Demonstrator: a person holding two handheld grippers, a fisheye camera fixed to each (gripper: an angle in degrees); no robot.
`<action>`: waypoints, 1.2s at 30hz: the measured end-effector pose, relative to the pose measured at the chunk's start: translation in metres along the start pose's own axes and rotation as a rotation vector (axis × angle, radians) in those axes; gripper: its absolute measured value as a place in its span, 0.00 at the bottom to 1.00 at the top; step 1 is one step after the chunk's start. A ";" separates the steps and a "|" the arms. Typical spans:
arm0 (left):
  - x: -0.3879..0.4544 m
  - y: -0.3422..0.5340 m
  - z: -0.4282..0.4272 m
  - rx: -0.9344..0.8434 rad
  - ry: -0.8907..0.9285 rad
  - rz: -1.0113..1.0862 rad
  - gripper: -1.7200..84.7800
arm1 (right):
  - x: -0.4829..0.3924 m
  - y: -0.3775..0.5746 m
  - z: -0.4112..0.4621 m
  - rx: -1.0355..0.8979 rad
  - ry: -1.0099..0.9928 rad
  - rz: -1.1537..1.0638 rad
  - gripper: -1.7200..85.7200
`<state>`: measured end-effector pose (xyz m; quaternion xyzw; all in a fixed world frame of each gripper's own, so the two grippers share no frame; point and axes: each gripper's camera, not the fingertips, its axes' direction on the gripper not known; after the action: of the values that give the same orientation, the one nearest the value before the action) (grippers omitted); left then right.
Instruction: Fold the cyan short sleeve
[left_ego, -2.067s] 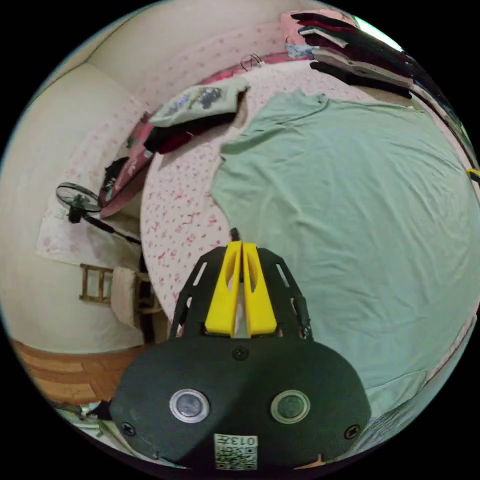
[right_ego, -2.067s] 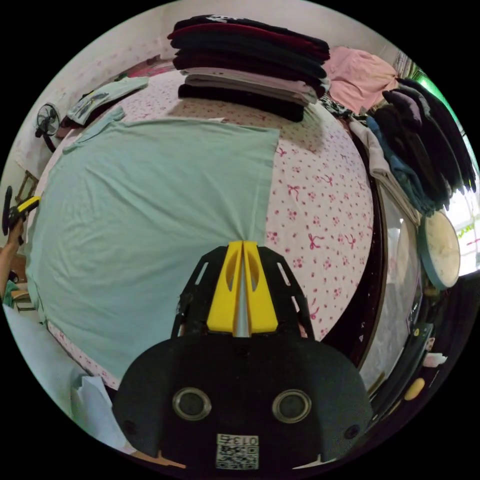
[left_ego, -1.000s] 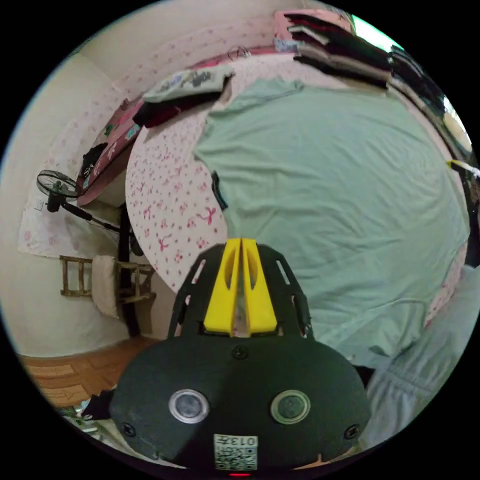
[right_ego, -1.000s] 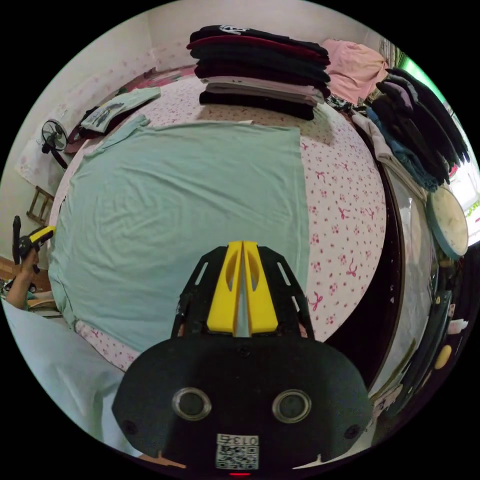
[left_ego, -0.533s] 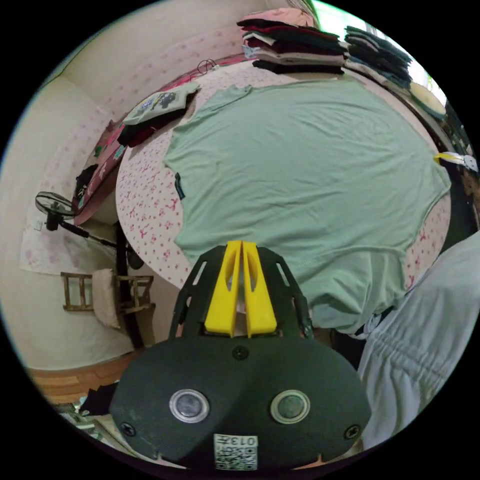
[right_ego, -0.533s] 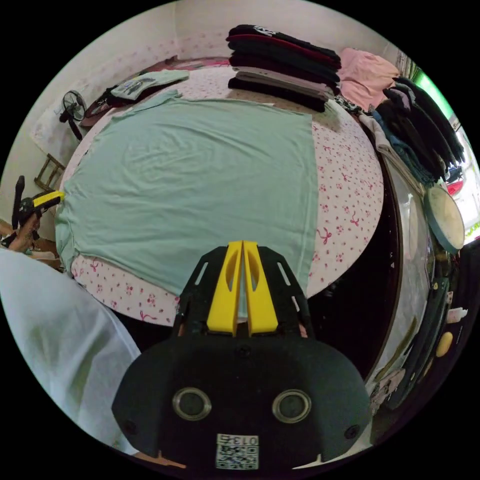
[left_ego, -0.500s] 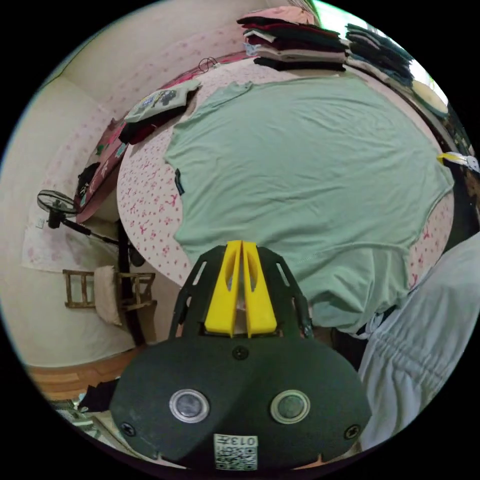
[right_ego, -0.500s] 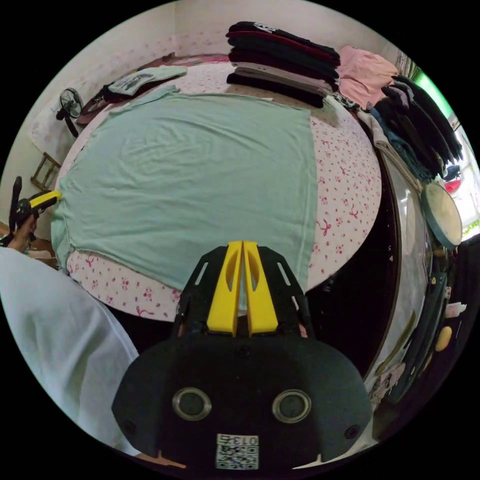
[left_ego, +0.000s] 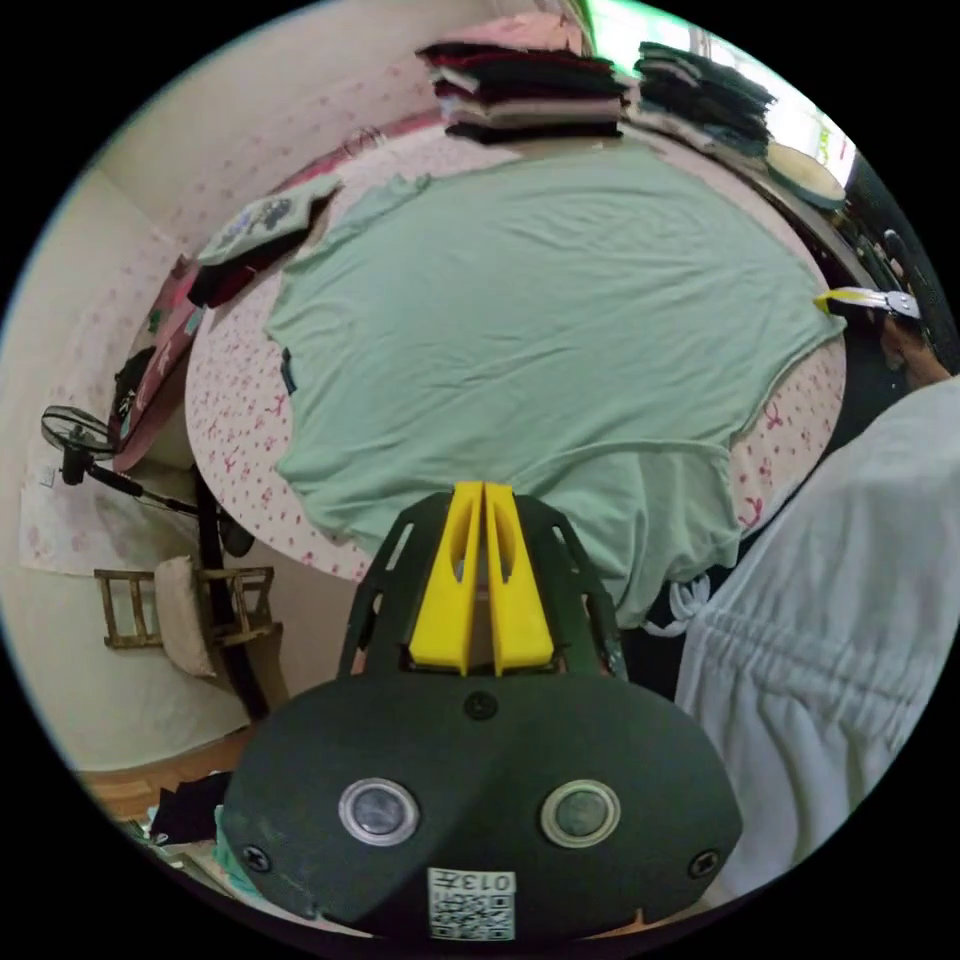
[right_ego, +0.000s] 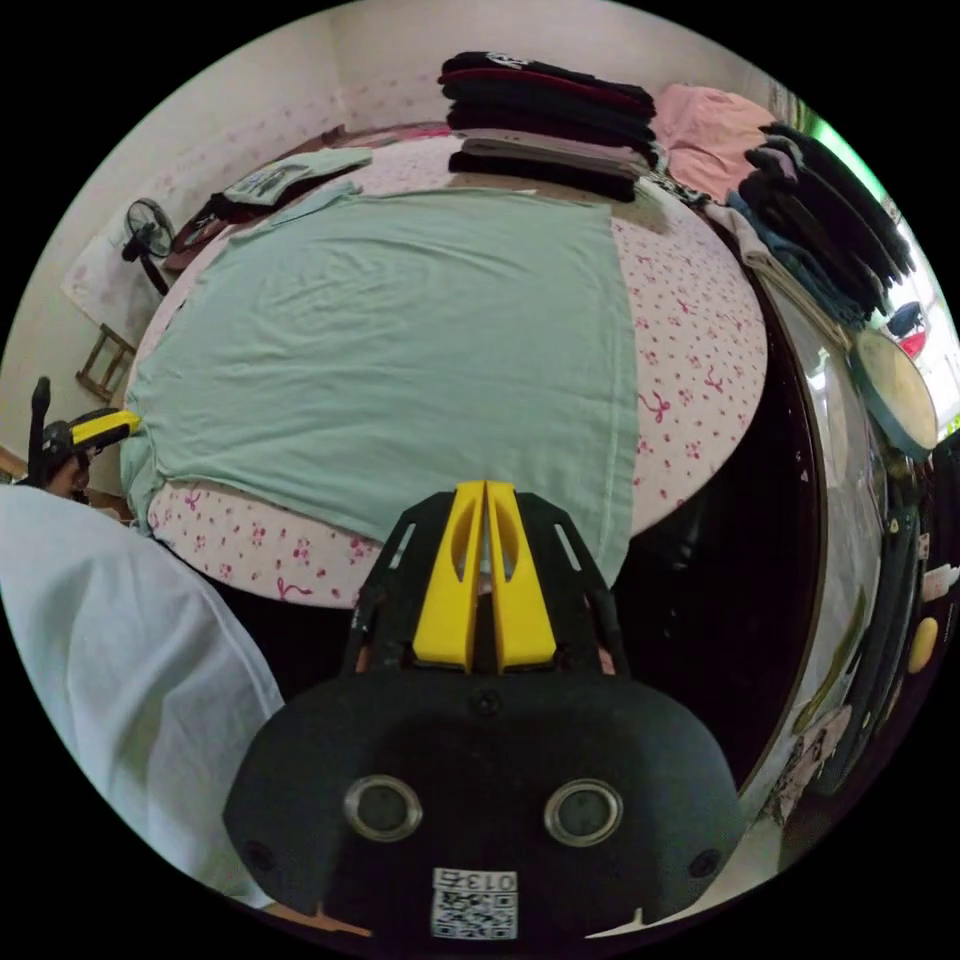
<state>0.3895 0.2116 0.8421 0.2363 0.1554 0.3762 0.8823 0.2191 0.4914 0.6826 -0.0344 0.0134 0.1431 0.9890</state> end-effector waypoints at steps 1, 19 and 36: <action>-0.009 0.004 0.001 -0.021 0.001 -0.027 0.02 | 0.005 0.001 -0.002 -0.028 0.003 0.015 0.02; -0.066 0.021 -0.003 0.058 -0.092 -0.237 0.02 | 0.001 0.029 -0.015 -0.006 0.041 -0.031 0.02; -0.165 0.045 0.008 0.093 0.127 -0.277 0.04 | -0.013 0.034 -0.017 0.047 -0.030 -0.083 0.02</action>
<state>0.2561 0.1146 0.8888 0.2292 0.2591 0.2576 0.9022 0.1969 0.5190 0.6644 -0.0096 0.0005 0.1020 0.9947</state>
